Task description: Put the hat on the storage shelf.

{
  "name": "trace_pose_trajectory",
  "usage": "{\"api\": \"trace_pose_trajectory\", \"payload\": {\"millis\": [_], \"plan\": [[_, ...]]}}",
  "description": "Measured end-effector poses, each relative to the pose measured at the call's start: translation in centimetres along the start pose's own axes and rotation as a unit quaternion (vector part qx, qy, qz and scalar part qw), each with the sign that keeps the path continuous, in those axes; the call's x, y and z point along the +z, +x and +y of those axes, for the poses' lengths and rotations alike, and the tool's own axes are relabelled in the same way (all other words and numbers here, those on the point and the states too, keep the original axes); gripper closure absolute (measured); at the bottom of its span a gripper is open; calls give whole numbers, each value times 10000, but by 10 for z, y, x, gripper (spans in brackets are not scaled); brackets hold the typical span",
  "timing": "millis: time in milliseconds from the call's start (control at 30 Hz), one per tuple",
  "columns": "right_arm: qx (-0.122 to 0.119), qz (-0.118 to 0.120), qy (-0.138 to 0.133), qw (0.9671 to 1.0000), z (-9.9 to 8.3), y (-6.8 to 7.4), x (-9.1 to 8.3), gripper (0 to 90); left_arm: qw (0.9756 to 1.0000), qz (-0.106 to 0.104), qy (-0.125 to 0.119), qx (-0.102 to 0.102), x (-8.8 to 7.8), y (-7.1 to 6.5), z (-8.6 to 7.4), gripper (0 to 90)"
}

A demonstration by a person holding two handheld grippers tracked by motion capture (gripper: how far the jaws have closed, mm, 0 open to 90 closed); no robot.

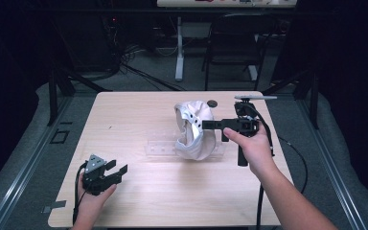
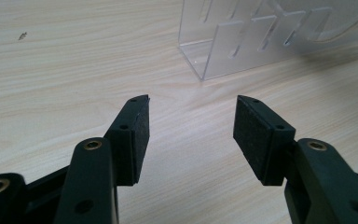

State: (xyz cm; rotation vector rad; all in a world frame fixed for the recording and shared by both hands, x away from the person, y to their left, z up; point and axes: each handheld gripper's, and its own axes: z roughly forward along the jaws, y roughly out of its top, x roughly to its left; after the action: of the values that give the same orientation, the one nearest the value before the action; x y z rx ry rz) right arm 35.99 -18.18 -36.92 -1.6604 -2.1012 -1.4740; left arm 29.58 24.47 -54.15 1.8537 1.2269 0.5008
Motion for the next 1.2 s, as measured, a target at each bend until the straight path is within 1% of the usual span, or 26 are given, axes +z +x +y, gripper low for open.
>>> {"api": "trace_pose_trajectory", "payload": {"millis": [67, 233, 300, 367, 400, 500, 567, 633, 667, 733, 767, 833, 900, 967, 1033, 1100, 1167, 1200], "plan": [[-8, -5, -42, 10000, -2, -1, -2, 445, 10000, 7, -4, 1, 0, 0, 0, 464], [-171, -88, -38, 9998, -10, -1, -6, 427, 10000, 21, -10, 9, 0, 0, 0, 463], [-205, -69, -104, 9997, -14, -1, -8, 427, 10000, 24, 4, 6, 0, 0, 0, 462], [-282, -17, -74, 9996, -17, 1, -9, 426, 10000, 31, -12, -2, 0, 1, 0, 461], [-325, -15, -107, 9994, -18, 2, -10, 423, 10000, 37, -12, 2, 0, 1, 0, 461], [-457, -73, -191, 9987, -25, 4, -12, 422, 10000, 53, -7, -10, 0, 2, 0, 461], [-427, 22, -266, 9987, -32, 4, -13, 422, 10000, 66, 1, -13, 0, 3, 1, 460], [-441, 102, -224, 9987, -38, 2, -15, 426, 9999, 100, -22, -26, 0, 4, 1, 457], [-424, 117, -289, 9986, -41, 1, -16, 426, 9999, 107, -21, -27, -1, 4, 1, 453], [-498, 42, -318, 9982, -47, 1, -19, 426, 9999, 113, -26, -26, 0, 4, 1, 453], [-494, 36, -350, 9982, -49, 1, -20, 425, 9999, 117, -18, -5, -1, 4, 1, 454], [-473, 86, -436, 9979, -56, -1, -24, 426, 9999, 114, -18, -7, 0, 4, 0, 454], [-467, 105, -474, 9977, -59, -2, -26, 426, 9999, 116, -7, 0, 0, 3, 0, 454], [-484, 68, -512, 9975, -63, -4, -27, 426, 9999, 123, 0, 13, 0, 3, 0, 454], [-517, 26, -469, 9976, -64, -4, -27, 426, 9999, 119, -7, 32, 0, 3, 0, 454], [-497, 4, -504, 9975, -67, -7, -27, 426, 9999, 119, -6, 26, -1, 3, 1, 454], [-497, -73, -500, 9975, -70, -10, -26, 426, 9999, 116, -24, 14, -1, 3, 0, 453], [-475, -153, -476, 9976, -72, -14, -25, 426, 9999, 113, -22, 20, -1, 3, 0, 454]]}}
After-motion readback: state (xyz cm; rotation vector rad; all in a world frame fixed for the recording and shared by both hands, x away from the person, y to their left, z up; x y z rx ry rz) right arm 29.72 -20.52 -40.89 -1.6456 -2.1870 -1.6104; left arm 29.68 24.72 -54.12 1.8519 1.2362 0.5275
